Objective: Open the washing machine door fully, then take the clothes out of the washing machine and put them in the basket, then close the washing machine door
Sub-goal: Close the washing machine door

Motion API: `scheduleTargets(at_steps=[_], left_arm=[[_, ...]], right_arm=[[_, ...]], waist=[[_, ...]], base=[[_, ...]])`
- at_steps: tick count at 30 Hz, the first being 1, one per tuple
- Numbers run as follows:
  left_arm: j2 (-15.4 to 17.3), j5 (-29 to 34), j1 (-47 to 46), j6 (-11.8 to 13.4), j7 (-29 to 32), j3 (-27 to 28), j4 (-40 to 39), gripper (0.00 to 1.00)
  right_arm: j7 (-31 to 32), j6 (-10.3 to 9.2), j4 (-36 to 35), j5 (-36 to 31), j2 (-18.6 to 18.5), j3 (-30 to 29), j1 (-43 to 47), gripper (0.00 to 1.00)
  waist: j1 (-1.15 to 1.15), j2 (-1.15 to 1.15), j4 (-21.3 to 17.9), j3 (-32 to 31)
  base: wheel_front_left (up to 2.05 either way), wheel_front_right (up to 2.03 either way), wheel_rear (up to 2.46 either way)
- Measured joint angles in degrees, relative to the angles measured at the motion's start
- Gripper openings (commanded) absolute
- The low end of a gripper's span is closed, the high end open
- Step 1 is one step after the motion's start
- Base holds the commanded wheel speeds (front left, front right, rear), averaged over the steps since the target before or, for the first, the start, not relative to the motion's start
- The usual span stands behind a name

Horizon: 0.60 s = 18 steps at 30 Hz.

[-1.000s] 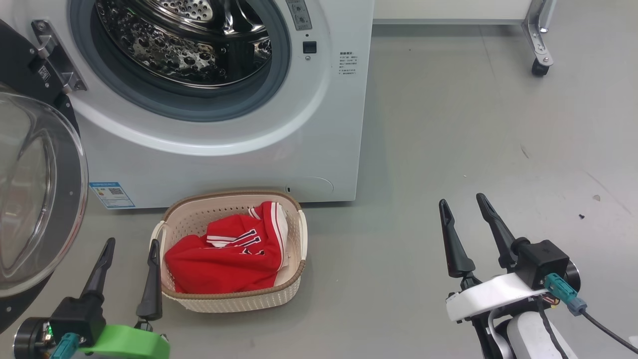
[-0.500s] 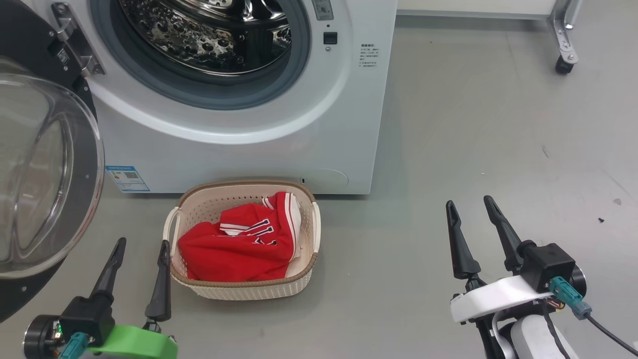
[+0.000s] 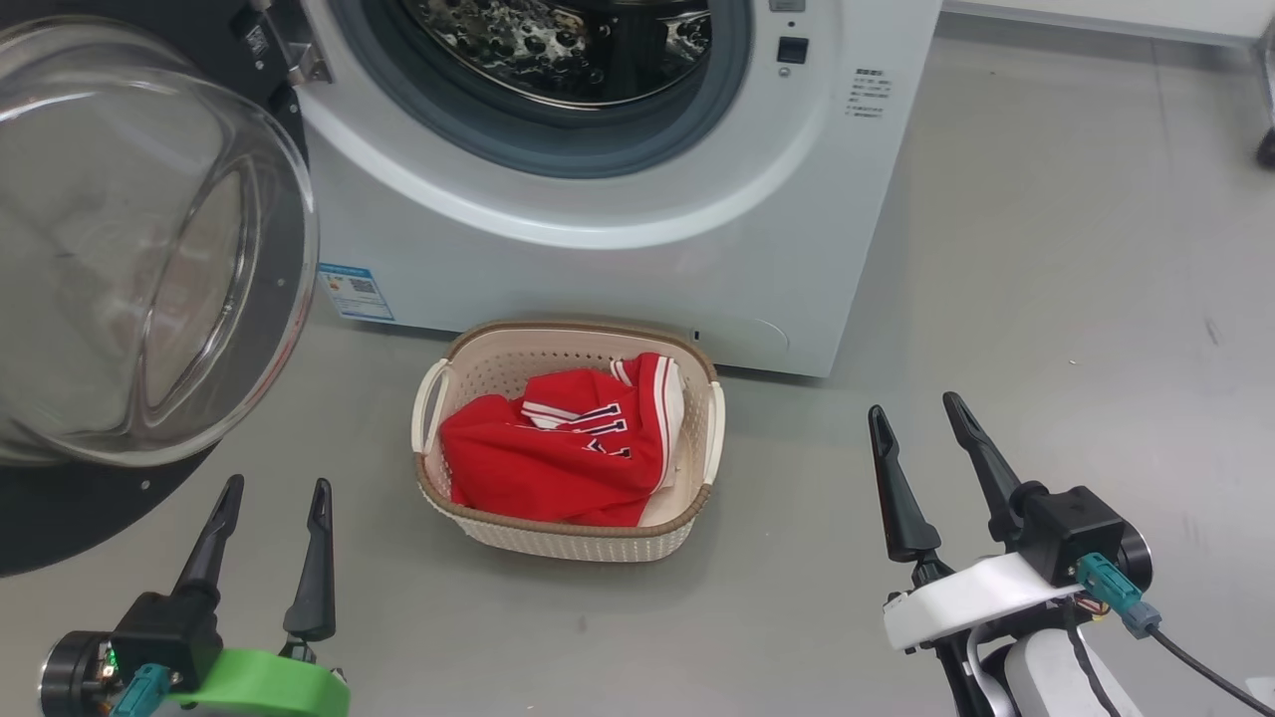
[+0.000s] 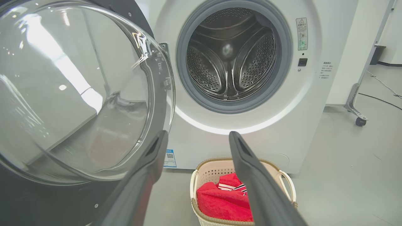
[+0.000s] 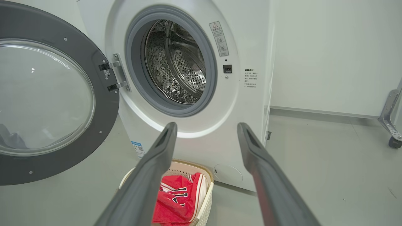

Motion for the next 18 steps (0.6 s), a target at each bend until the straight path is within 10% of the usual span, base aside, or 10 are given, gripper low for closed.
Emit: scheduleTargets(at_steps=[18], left_arm=[[-0.2,1.1,0.1,1.3,0.0,1.2,-0.1,1.00]], right_arm=[[0.0,1.05,2.5,0.9,0.0,1.8,-1.4,1.00]], waist=[[0.00,0.00,11.8,-1.4]], base=[[0.00,0.00,0.00]])
